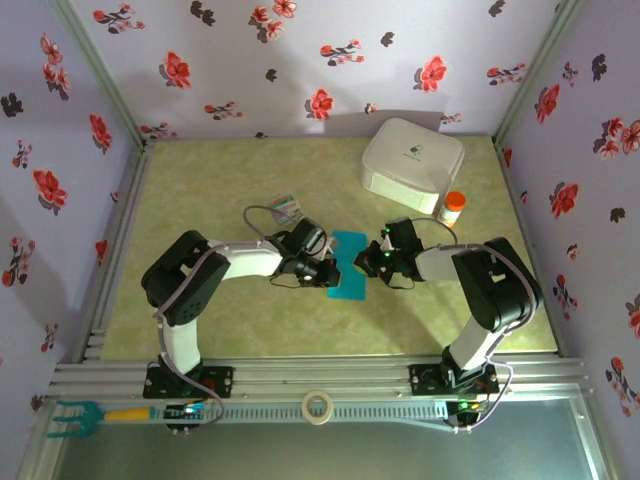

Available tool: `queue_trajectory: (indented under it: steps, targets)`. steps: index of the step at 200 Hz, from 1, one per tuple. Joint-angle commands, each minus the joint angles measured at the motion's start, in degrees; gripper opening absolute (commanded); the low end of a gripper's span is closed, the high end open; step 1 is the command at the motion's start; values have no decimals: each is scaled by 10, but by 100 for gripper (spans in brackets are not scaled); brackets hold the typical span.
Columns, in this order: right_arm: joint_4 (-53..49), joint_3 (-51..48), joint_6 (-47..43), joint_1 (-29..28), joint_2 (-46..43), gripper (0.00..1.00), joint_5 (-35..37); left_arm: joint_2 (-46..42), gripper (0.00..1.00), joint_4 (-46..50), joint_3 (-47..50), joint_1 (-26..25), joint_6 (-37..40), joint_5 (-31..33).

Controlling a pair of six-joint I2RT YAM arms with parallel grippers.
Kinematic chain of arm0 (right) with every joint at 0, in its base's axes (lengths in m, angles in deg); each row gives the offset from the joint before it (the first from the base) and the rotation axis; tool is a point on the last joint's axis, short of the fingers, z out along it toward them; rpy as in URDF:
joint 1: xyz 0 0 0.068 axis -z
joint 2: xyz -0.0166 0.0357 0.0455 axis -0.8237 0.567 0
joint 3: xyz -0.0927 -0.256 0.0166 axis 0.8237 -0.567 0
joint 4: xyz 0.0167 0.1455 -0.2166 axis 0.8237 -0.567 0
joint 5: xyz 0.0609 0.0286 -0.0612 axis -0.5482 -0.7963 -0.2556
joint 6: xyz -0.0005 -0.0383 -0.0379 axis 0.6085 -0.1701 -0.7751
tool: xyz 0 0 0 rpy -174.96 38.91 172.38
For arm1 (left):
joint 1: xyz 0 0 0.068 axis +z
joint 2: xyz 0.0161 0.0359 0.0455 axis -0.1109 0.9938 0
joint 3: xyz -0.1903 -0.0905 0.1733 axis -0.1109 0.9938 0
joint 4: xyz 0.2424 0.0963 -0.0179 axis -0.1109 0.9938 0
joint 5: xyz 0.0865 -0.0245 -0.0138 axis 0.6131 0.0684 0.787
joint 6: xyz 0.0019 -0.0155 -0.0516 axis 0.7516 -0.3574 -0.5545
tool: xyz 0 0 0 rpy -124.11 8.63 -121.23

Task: Fold a paper plane with a square sheet of paper (pick it up from the middle)
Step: Fold the triangle a second time at the center of the table.

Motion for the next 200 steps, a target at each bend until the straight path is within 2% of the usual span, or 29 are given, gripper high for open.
queue_trajectory:
  steps: [1, 45, 76, 118, 200]
  targets:
    - [-26, -13, -1, 4, 16, 0, 29, 1, 3, 17, -39, -2, -7, -6]
    - [-17, -17, 4, 5, 24, 0, 31, 63, 7, 3, -79, -8, -11, -45]
    - [-18, -18, 4, 5, 28, 0, 31, 85, 9, 8, -82, -11, -7, -40]
    - [-21, -20, 1, 5, 29, 0, 33, 64, 11, 26, -39, -11, 0, 0]
    - [-24, -17, -2, 5, 34, 0, 34, 14, 18, 39, 6, -4, 12, 3]
